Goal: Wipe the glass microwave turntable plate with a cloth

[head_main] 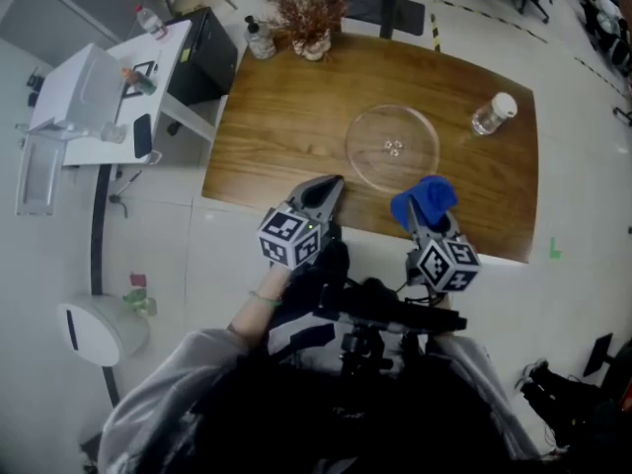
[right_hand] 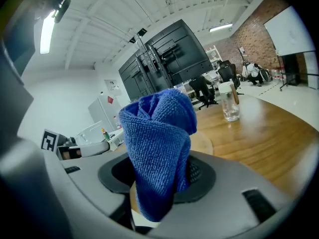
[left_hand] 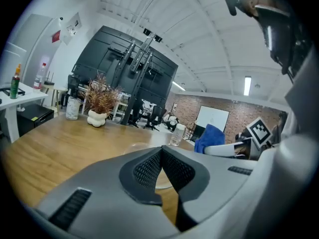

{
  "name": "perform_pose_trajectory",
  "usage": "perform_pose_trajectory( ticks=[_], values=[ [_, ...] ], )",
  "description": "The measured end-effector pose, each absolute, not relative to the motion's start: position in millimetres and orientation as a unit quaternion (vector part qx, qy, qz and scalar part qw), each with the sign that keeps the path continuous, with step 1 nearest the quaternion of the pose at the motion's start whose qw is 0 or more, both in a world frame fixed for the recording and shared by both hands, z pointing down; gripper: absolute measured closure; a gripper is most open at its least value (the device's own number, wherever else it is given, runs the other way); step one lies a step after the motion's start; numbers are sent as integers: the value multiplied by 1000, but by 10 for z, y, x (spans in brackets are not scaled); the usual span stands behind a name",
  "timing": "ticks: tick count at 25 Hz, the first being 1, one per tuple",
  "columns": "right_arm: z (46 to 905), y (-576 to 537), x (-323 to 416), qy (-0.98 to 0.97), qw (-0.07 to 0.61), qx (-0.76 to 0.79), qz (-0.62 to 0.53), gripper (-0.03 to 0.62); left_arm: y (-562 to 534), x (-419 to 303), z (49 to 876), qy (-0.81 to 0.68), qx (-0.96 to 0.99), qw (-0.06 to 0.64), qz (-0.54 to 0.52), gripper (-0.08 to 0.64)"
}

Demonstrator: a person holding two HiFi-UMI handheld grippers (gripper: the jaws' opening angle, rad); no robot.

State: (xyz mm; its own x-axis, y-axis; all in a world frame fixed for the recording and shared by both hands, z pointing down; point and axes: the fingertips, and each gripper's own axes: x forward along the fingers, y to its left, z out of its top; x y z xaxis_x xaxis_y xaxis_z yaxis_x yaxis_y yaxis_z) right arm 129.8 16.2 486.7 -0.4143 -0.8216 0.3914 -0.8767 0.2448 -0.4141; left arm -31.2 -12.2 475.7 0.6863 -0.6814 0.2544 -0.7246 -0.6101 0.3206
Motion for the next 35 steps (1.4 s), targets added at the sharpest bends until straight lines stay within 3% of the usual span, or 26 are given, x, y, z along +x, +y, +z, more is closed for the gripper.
perform_pose_trajectory(
  ticks=[14,26,35],
  values=[
    [5097,-1853,685,-792,123,559,211,405,-1050,-209,5379,-286,921,239,117,554],
    [5420,-2449,289,-810,209,524,159,405,-1249,-15,5816,-295,903,277,145,554],
    [5534,-2473,655,-804,224,533,139,403,-1175,26,6044,-309,887,271,209,554]
  ],
)
